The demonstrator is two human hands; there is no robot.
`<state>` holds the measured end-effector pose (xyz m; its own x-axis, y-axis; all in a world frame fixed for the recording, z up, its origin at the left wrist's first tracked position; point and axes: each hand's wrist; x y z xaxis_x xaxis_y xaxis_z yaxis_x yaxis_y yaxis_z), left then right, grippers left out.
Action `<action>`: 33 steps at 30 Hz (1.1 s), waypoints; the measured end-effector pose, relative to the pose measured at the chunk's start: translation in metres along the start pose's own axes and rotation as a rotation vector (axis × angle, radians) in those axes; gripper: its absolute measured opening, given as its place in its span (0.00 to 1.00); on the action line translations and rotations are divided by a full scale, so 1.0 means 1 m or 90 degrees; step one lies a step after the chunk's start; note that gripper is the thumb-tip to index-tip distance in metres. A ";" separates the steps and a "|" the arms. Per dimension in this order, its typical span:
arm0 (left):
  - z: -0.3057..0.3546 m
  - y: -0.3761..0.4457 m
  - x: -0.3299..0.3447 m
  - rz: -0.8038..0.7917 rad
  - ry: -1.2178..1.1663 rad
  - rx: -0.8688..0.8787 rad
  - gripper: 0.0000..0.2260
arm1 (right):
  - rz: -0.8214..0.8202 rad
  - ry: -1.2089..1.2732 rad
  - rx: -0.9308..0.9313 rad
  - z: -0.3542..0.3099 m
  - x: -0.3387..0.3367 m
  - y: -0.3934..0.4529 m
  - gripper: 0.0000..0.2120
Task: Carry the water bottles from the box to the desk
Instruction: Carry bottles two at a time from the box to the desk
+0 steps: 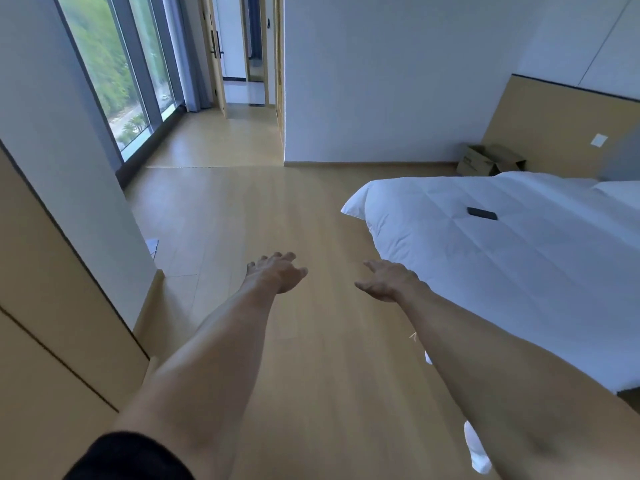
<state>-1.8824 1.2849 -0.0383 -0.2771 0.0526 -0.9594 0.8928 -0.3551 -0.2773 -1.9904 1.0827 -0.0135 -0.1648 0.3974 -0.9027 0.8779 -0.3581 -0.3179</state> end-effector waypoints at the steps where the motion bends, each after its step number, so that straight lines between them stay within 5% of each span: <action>1: -0.004 0.017 -0.005 -0.004 0.003 0.005 0.28 | -0.004 0.003 0.008 -0.006 -0.005 0.015 0.32; 33: -0.013 0.603 -0.182 0.034 0.050 -0.029 0.27 | -0.039 0.037 -0.039 -0.118 -0.165 0.628 0.33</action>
<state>-1.2893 1.0734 -0.0312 -0.2013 0.1077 -0.9736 0.9215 -0.3162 -0.2255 -1.3585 0.8921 -0.0295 -0.1942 0.4657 -0.8634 0.8933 -0.2797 -0.3518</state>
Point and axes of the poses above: each hand's wrist, its own y-axis towards the middle knuckle, its own x-axis out of the palm, z = x × y, and after that the axes turned 13 degrees about y, right-handed
